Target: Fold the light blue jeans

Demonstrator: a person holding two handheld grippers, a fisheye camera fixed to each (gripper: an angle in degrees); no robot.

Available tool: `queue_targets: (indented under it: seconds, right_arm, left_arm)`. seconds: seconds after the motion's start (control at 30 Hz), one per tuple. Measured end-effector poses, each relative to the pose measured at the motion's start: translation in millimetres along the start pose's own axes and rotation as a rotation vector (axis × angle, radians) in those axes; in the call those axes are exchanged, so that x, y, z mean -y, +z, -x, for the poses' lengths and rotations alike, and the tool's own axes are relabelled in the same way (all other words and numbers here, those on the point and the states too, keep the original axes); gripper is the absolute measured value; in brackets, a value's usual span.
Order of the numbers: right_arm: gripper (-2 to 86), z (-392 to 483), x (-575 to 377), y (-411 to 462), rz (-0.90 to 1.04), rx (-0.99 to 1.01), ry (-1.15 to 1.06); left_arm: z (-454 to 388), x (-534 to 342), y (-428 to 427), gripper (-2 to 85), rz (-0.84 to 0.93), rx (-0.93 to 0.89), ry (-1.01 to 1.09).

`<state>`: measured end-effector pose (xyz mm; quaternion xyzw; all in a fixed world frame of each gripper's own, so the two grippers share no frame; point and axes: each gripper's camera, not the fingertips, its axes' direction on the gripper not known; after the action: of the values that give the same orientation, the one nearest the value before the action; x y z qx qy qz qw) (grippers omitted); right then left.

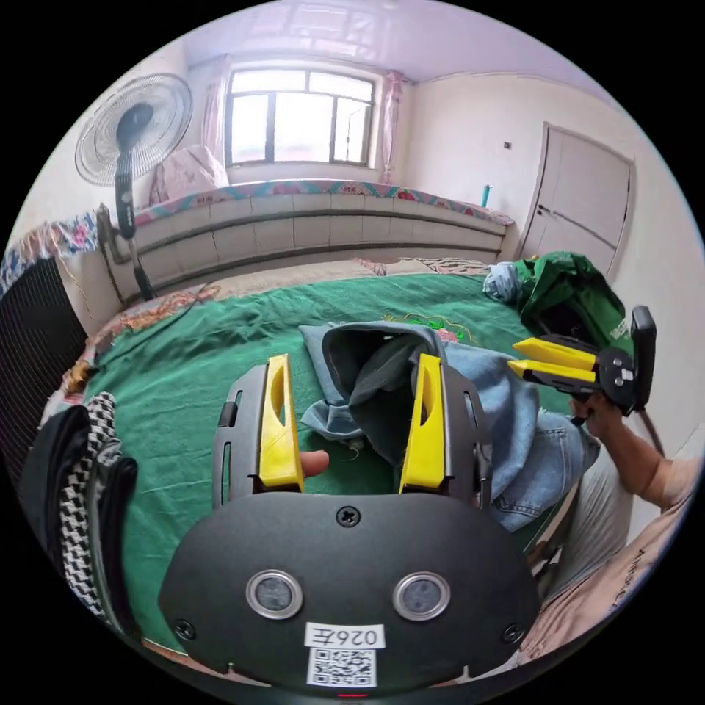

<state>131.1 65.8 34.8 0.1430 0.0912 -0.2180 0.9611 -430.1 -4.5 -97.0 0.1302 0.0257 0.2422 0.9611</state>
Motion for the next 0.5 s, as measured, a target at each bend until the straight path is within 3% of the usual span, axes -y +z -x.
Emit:
queue_targets:
  seconds: [0.2,0.33,0.5]
  right_arm:
    - [9.1,-25.0,10.2,4.6,-0.02,0.139,0.055]
    - [13.2,-62.5,9.4,16.7,-0.008,0.264,0.162]
    - [16.5,-100.7,5.0,94.0,0.195,0.471,0.279]
  left_arm:
    - [6.1,-28.2,111.4,23.2,0.13,-0.206,-0.038]
    - [14.0,-40.4,129.8,23.5,0.112,-0.241,-0.058]
    - [9.4,-57.9,173.9,21.6,0.126,-0.332,-0.055]
